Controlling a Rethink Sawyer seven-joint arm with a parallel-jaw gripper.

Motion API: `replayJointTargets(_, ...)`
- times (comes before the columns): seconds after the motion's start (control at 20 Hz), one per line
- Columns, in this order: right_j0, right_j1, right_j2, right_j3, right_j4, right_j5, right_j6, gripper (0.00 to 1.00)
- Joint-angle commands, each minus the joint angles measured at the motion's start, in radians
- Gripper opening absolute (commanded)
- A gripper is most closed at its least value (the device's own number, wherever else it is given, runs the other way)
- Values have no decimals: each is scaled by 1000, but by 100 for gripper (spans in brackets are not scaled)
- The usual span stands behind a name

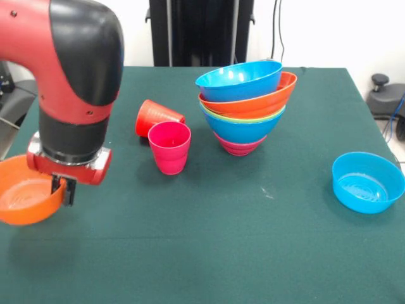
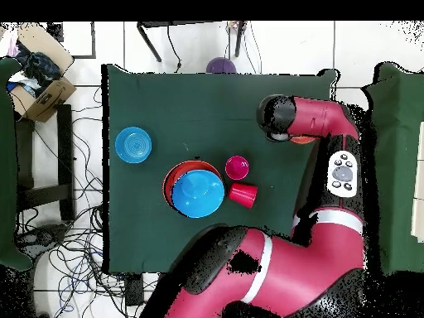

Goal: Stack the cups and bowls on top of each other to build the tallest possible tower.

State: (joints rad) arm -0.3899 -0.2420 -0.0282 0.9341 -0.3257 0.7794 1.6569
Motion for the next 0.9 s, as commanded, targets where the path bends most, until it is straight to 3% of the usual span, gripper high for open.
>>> replayJointTargets(0.05, 79, -88, 7, 222, 46, 96, 148, 0)
replayJointTargets(0.45, 99, -184, 18, 387, 120, 59, 126, 0)
replayJointTargets(0.7, 134, -227, 4, 512, 136, -59, 184, 0)
replayJointTargets(0.9, 157, -273, -5, 567, 165, -49, 197, 0)
